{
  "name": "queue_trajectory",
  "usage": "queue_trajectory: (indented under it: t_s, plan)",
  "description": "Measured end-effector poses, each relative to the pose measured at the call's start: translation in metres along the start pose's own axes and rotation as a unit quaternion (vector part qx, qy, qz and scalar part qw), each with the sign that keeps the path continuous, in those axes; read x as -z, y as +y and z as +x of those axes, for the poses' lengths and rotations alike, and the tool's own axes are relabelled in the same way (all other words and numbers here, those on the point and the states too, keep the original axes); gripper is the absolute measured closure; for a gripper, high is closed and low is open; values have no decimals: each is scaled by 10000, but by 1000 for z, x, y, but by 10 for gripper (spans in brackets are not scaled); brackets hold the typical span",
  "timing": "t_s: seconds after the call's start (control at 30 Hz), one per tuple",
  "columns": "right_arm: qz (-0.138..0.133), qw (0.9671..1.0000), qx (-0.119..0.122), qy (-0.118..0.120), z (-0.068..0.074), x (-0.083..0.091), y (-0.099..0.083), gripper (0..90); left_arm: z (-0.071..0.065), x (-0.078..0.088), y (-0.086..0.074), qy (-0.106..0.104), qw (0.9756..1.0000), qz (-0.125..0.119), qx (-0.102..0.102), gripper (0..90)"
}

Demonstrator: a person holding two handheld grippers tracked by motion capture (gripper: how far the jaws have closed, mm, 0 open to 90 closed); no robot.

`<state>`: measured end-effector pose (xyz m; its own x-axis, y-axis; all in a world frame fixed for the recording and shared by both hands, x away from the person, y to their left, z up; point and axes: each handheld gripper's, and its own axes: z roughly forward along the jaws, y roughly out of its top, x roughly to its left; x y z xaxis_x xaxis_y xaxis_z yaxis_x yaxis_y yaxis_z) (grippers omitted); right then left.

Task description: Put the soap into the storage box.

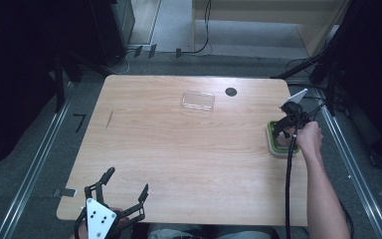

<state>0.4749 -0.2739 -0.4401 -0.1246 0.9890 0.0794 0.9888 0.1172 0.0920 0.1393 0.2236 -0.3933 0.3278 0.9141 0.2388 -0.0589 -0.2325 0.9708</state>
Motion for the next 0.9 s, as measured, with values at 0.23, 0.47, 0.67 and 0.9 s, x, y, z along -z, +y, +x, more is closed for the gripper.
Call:
queue_trajectory:
  t_s: [0.23, 0.47, 0.67, 0.9]
  plan:
    - [19, 10000, -21, -16, 0, -3, 1, 337, 0, 0, 0, -1, 10000, -2, -2, 99]
    - [21, 9999, -90, -49, -1, -6, 1, 337, 0, 0, 0, 0, 10000, -2, 1, 99]
    - [38, 9998, -164, -46, -2, -8, 1, 337, 0, 0, 0, -4, 10000, -3, 0, 99]
    - [65, 9998, -200, -57, -2, -10, 1, 337, 0, 0, 0, -3, 10000, -7, 3, 99]
